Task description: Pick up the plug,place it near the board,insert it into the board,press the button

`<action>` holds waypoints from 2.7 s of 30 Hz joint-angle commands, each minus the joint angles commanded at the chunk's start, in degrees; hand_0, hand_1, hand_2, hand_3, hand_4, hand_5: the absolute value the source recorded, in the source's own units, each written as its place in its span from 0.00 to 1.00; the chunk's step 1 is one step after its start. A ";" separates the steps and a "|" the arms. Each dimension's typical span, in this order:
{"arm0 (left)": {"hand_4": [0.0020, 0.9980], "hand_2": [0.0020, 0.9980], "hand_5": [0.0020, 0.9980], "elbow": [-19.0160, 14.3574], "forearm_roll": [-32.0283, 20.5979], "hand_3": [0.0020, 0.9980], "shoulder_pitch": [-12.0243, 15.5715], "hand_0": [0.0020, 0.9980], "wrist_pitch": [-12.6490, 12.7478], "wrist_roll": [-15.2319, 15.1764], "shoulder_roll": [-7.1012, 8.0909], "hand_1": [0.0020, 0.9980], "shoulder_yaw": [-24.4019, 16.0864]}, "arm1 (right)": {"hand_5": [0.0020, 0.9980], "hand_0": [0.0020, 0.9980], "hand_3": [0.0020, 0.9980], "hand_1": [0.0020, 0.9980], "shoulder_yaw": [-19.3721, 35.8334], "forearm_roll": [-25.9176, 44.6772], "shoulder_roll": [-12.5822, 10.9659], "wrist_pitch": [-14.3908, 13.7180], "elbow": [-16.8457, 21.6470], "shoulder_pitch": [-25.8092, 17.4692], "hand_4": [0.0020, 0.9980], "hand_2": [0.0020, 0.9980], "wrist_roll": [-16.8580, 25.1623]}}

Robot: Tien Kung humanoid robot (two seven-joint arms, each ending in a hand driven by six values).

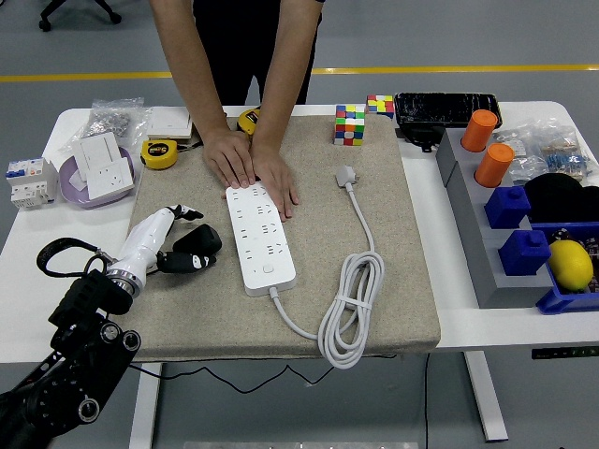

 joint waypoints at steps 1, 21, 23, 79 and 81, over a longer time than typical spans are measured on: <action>1.00 0.47 0.14 0.08 0.00 0.56 0.02 0.70 0.23 -0.06 0.02 0.55 -0.04 | 0.95 0.97 0.88 0.89 0.00 0.03 0.02 0.00 0.00 0.01 1.00 0.86 0.00; 0.73 0.39 0.12 0.03 1.27 0.44 0.30 0.64 0.49 -0.53 0.01 0.41 -0.49 | 0.95 0.97 0.88 0.89 -0.35 0.37 0.00 -0.04 0.00 0.00 1.00 0.86 0.03; 0.73 0.39 0.12 -0.11 1.17 0.44 0.38 0.64 0.42 -0.65 0.07 0.41 -0.45 | 0.95 0.97 0.88 0.89 -0.51 0.55 0.01 -0.05 0.00 0.01 1.00 0.86 0.04; 0.60 0.40 0.03 3.84 -7.10 0.44 -12.68 0.65 1.28 -4.94 9.39 0.49 19.06 | 0.95 0.97 0.88 0.90 -2.41 1.65 -0.15 -0.21 0.00 0.47 1.00 0.86 0.18; 0.60 0.40 0.03 4.20 -7.08 0.44 -12.68 0.65 1.48 -5.27 9.36 0.49 18.95 | 0.95 0.97 0.88 0.90 -2.54 1.64 -0.17 -0.20 0.00 0.42 1.00 0.86 0.19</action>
